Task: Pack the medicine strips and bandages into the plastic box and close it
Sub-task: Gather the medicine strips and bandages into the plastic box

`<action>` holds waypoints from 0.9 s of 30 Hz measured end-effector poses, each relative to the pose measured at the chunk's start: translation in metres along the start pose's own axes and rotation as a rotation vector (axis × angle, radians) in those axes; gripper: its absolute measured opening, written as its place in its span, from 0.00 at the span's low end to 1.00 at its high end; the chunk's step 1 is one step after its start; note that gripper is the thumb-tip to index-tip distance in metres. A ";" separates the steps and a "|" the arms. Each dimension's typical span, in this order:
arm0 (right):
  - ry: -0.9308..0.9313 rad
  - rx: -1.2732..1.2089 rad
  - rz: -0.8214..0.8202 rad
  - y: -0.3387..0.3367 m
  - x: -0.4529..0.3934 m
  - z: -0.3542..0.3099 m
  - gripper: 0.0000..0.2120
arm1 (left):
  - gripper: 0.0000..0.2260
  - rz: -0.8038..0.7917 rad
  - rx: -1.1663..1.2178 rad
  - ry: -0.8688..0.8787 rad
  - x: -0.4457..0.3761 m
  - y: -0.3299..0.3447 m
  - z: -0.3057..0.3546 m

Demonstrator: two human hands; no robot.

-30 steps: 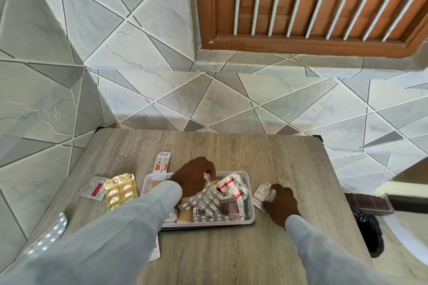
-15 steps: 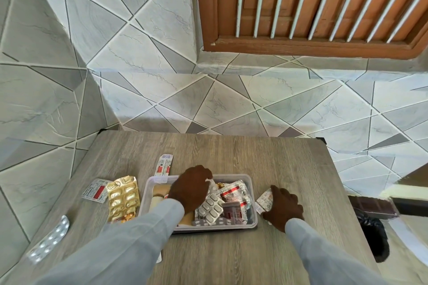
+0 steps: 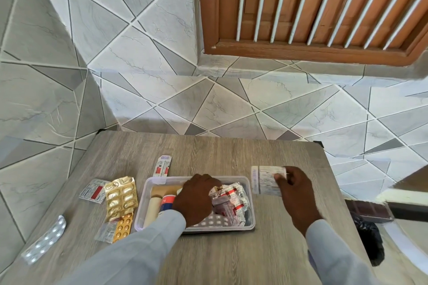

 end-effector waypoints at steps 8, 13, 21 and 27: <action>0.139 -0.099 -0.349 0.042 0.037 0.000 0.11 | 0.11 -0.001 0.134 -0.093 0.013 0.003 0.013; 0.165 0.054 -0.380 0.060 0.044 0.016 0.09 | 0.05 0.054 0.114 -0.244 0.025 -0.001 -0.009; -0.228 0.876 -0.235 0.085 0.057 0.013 0.19 | 0.10 0.086 0.073 -0.274 0.047 -0.009 -0.031; -0.258 1.065 -0.227 0.101 0.071 0.012 0.22 | 0.07 0.234 0.099 -0.213 0.073 -0.038 -0.056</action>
Point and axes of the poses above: each hand's wrist, its own x-axis away from the middle knuckle, its own y-axis out of the palm, z = x × y, the point moved 2 cm from there along -x, towards the middle knuckle, and after that the axes turned 8 degrees about y, right-handed, at the moved point
